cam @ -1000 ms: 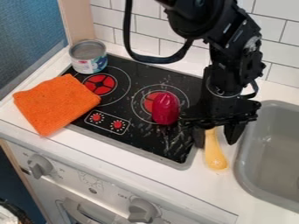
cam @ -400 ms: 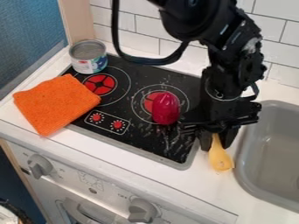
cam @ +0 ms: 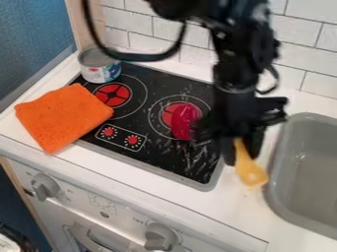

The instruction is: Move the yellow brush to the right burner

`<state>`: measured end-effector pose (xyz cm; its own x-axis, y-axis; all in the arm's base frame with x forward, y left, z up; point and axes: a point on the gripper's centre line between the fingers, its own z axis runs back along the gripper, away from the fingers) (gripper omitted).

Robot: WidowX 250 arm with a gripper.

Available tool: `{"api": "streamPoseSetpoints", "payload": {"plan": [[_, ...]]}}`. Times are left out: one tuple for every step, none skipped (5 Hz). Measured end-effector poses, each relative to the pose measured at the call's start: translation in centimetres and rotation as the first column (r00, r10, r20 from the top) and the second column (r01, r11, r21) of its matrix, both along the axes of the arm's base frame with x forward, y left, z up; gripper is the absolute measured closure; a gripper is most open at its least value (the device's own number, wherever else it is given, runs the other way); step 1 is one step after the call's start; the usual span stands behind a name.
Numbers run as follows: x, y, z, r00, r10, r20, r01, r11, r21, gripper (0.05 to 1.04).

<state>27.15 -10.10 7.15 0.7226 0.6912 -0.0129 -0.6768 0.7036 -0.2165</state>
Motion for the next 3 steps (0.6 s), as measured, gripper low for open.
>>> {"api": "streamPoseSetpoints", "payload": {"plan": [[-0.3,1.1,0.3,0.997,0.059,-0.042,-0.062,0.996,-0.062,0.757],[-0.2,2.2,0.4,0.993,0.103,-0.063,-0.109,0.990,-0.090,0.758],[0.1,2.9,-0.4,0.990,0.117,-0.082,-0.122,0.990,-0.068,0.758]]}}
